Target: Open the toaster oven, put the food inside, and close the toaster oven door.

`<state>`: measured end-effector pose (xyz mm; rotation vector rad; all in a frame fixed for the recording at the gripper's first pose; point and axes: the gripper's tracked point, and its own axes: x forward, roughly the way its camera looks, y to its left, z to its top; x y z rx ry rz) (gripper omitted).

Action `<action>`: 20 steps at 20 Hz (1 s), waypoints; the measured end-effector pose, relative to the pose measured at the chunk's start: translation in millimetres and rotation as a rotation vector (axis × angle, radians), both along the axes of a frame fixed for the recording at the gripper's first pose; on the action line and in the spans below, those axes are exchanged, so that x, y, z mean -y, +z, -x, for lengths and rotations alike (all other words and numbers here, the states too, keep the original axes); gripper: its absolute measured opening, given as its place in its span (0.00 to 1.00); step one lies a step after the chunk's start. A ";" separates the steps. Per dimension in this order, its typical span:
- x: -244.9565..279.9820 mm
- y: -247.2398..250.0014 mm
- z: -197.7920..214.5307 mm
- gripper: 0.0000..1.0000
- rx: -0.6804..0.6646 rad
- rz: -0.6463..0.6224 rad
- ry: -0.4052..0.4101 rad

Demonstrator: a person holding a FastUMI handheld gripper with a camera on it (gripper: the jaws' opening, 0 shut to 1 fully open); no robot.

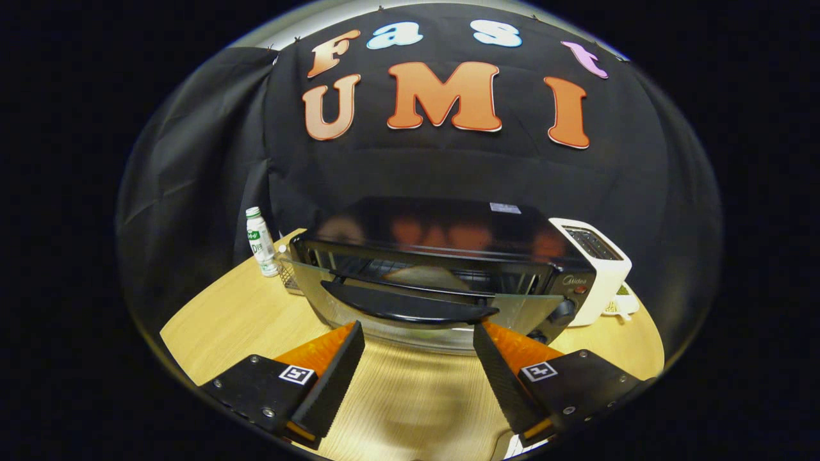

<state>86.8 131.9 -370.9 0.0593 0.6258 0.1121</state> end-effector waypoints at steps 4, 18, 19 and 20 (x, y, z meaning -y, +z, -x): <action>10.9 41.0 -23.2 1.00 0.130 0.018 -0.032; 71.7 288.7 29.1 1.00 0.606 0.154 -0.054; 74.6 305.1 34.8 1.00 0.631 0.165 -0.053; 75.7 320.9 42.3 1.00 0.644 0.168 -0.044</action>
